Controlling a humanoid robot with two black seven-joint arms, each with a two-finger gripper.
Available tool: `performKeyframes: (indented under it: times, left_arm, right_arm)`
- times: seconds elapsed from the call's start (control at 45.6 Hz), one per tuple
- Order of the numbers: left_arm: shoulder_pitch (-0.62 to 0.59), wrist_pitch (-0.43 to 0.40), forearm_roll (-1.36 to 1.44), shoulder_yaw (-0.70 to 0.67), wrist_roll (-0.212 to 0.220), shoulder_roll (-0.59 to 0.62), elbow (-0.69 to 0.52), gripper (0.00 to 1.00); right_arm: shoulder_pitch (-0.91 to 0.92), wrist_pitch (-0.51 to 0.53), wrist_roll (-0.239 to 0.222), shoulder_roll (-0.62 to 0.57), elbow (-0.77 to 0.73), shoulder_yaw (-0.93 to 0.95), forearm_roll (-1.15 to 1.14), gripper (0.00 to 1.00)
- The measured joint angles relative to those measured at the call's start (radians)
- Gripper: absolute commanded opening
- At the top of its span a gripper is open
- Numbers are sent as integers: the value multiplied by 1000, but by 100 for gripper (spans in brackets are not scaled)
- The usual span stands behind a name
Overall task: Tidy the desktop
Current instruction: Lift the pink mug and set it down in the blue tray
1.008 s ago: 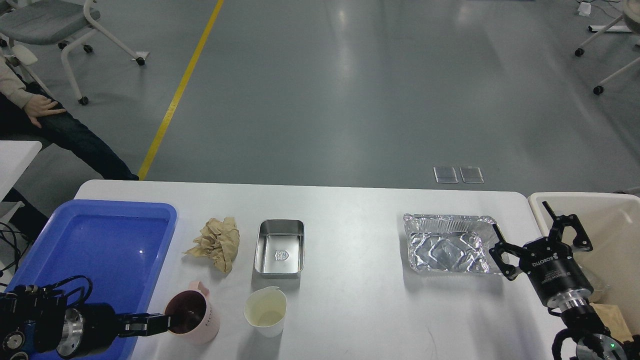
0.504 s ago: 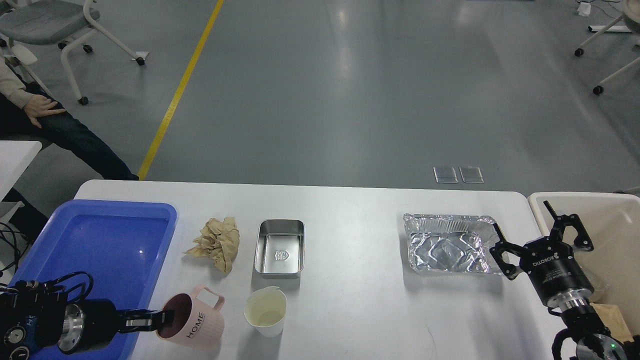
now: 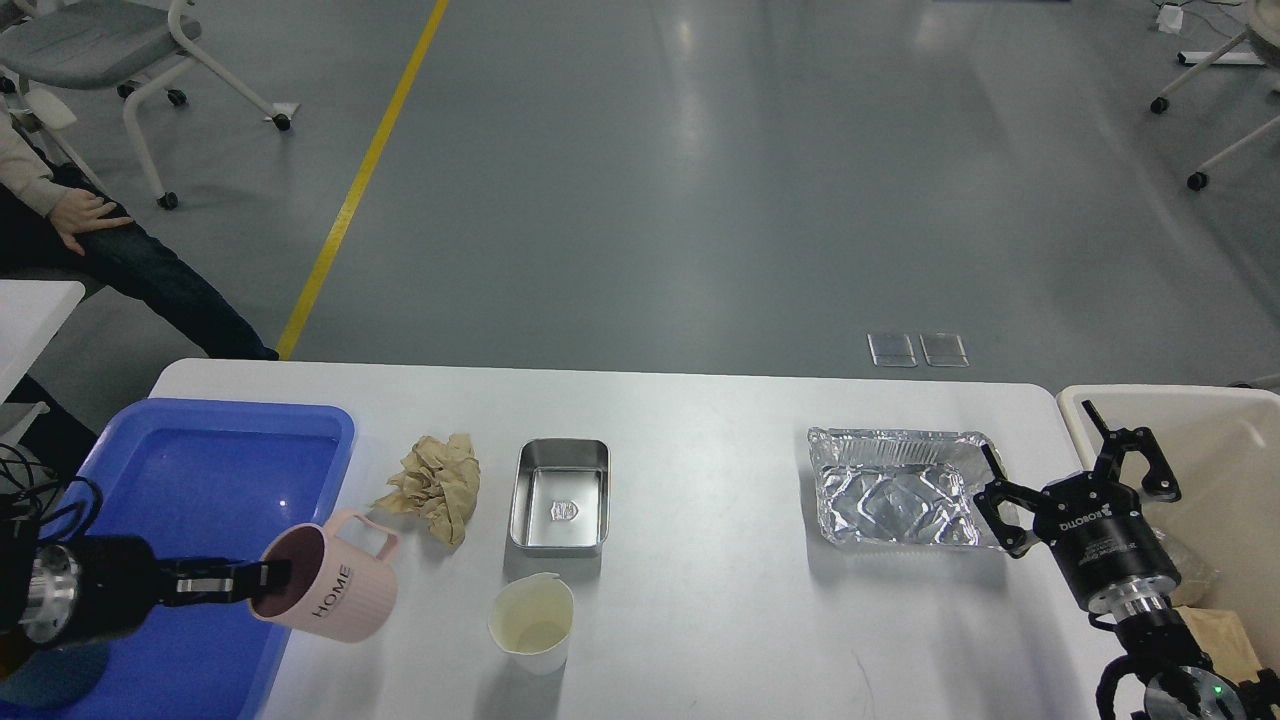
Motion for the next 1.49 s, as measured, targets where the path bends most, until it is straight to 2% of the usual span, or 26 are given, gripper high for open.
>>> performKeyframes:
  times: [0.219,0.373,0.592,0.767,1.03,1.491]
  left_arm:
    - [0,11,-53,-54,-17,180,-87,0]
    - [0,12,-70,-73,-68,305,-99,0]
    - [-1,4,-95,-72,-91,396,-99,0]
    - [14,21,-95,-11,-99,386,-65,0]
    - [18,90,-76,135,-82,291,22,1]
    - [39,100,-30,158,-55,239,135,2]
  right_arm:
    - [-1,-4,0,6,0,-1,0,100]
    - [-1,-4,0,-5,2,2,0,100]
    - [2,-4,-1,-23,1,4,0,100]
    - [15,-4,-2,-17,-3,0,0,100]
    - [17,-6,-2,-5,-2,-7,0,100]
    - [18,-8,-2,-5,-14,-10,-3,100]
